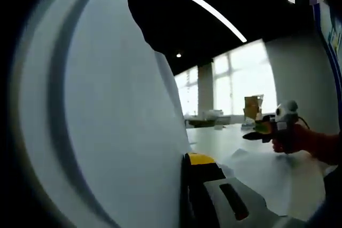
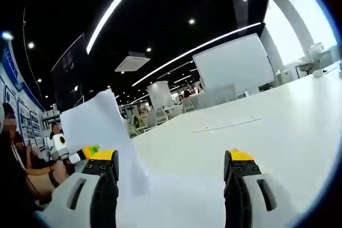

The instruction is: Organize the stack of printing papers by aligning and flattening the scattered papers on the table

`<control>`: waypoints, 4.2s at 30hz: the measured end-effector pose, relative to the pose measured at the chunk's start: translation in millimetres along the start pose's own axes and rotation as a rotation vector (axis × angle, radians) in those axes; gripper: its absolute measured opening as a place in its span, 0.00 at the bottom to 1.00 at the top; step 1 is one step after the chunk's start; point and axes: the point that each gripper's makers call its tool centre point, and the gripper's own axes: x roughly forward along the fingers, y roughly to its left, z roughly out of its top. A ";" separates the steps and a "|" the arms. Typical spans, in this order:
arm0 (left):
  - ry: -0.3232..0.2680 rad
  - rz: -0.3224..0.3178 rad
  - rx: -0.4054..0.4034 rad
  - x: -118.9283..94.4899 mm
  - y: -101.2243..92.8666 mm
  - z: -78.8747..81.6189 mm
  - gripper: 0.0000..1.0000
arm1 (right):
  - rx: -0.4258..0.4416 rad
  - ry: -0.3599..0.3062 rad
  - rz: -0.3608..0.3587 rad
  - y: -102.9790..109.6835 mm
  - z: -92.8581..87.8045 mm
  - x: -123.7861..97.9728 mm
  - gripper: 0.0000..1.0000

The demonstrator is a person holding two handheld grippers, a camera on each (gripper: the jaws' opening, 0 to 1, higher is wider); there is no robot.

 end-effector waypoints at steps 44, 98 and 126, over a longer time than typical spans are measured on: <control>0.004 -0.004 -0.003 1.2 -2.7 -1.0 0.08 | -0.056 -0.019 -0.024 2.5 20.1 -21.9 0.76; -0.004 0.000 -0.017 0.1 -1.2 -0.1 0.08 | -0.088 0.009 -0.074 -3.1 17.0 -40.5 0.76; 0.003 0.000 -0.021 0.2 1.1 -1.8 0.08 | -0.134 0.086 -0.096 -35.0 0.4 -22.5 0.75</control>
